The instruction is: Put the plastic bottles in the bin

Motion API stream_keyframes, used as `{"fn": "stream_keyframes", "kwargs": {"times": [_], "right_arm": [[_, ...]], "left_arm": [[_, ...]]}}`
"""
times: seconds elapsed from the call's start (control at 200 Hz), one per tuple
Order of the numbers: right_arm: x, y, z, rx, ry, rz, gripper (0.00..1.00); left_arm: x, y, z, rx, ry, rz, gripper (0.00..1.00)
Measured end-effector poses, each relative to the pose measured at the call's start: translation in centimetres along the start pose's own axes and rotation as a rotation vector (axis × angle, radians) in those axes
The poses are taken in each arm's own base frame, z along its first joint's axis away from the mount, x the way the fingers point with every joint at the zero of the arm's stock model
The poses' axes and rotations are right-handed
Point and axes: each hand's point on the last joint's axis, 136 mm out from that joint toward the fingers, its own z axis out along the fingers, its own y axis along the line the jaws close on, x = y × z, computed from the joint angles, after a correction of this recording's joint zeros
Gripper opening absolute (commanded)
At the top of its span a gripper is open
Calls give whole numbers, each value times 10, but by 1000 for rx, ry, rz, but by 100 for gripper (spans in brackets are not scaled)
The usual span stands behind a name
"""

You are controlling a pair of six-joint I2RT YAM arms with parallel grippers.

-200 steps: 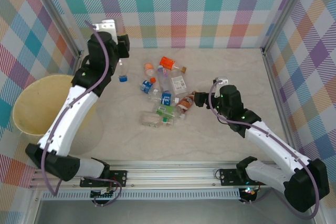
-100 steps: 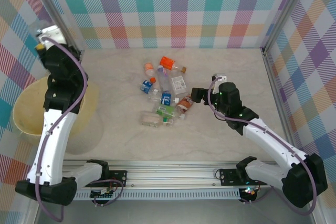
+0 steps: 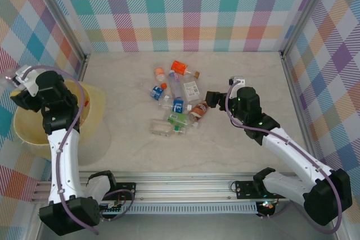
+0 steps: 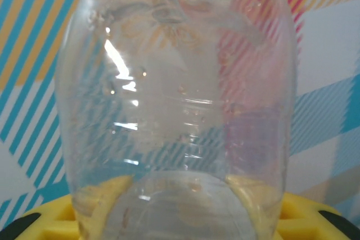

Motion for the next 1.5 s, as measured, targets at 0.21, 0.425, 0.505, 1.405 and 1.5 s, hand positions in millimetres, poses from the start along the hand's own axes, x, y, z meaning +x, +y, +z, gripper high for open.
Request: {"fn": "stream_keyframes", "kwargs": {"times": [0.21, 0.425, 0.505, 1.405, 1.5], "right_arm": [[-12, 5, 1, -5, -13, -22, 100], [-9, 4, 3, -2, -4, -33, 100], [-9, 4, 3, -2, -4, -38, 100], [36, -1, 27, 10, 199, -17, 100], [51, 4, 32, -33, 262, -18, 100]], "left_arm": [[19, 33, 18, -125, 27, -45, 46], [35, 42, 24, -172, 83, -102, 64], [38, 44, 24, -184, 112, -109, 71], [56, -11, -38, 255, 395, -442, 100], [66, -33, -54, 370, 454, -464, 100]]}}
